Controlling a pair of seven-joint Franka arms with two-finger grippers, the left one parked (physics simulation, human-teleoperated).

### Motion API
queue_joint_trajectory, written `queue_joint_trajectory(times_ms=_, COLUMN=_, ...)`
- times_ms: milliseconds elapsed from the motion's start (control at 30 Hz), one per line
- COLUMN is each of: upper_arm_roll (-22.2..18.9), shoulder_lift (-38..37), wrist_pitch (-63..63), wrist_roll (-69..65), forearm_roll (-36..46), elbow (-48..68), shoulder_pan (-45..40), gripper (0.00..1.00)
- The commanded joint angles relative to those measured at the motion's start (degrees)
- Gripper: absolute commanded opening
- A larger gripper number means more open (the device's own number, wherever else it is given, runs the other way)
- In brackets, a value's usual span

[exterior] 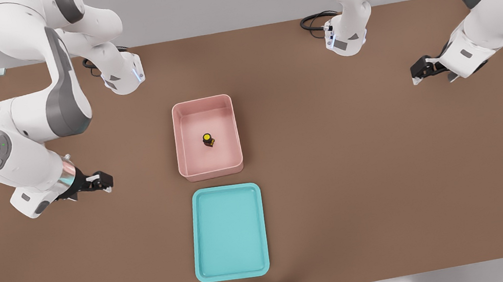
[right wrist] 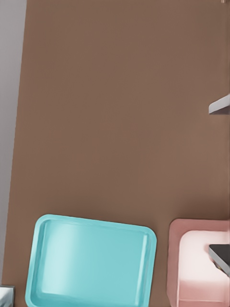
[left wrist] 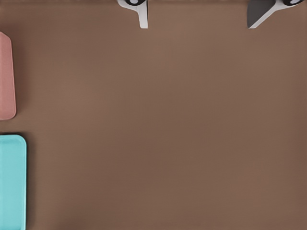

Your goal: The left arm remains still, and the right arm places the button from the box into the tray

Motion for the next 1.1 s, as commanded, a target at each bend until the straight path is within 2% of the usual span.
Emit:
queue_joint_trajectory(times_ms=0, upper_arm_roll=0.0, shoulder_lift=0.0, wrist_pitch=-0.5, wrist_roll=-5.2, forearm_roll=0.2, elbow=0.0, shoulder_pan=0.0, gripper=1.0)
queue_joint_trajectory(times_ms=100, upper_arm_roll=0.6, shoulder_lift=0.2, wrist_pitch=-2.6, wrist_roll=-7.2, forearm_roll=-0.3, elbow=-6.0, shoulder_pan=2.7, gripper=0.94)
queue_joint_trajectory(times_ms=233, upper_arm_roll=0.7, shoulder_lift=0.0, wrist_pitch=12.4, wrist_roll=-5.9, forearm_roll=-0.4, elbow=-19.8, shoulder_pan=10.4, gripper=1.0)
queue_joint_trajectory(times_ms=367, upper_arm_roll=0.7, shoulder_lift=-0.6, wrist_pitch=20.2, wrist_roll=14.9, forearm_roll=-0.1, elbow=-25.4, shoulder_pan=22.5, gripper=1.0)
queue_joint_trajectory(times_ms=467, upper_arm_roll=0.7, shoulder_lift=-3.3, wrist_pitch=27.0, wrist_roll=22.0, forearm_roll=-0.2, elbow=-33.2, shoulder_pan=27.2, gripper=1.0)
queue_joint_trajectory(times_ms=733, upper_arm_roll=1.1, shoulder_lift=-0.5, wrist_pitch=35.3, wrist_roll=22.4, forearm_roll=0.5, elbow=-42.0, shoulder_pan=30.8, gripper=1.0)
queue_joint_trajectory(times_ms=900, upper_arm_roll=1.6, shoulder_lift=-1.0, wrist_pitch=44.7, wrist_roll=24.1, forearm_roll=0.5, elbow=-49.2, shoulder_pan=33.0, gripper=1.0)
queue_joint_trajectory(times_ms=1067, upper_arm_roll=1.6, shoulder_lift=0.7, wrist_pitch=49.1, wrist_roll=24.0, forearm_roll=0.4, elbow=-50.8, shoulder_pan=33.6, gripper=1.0)
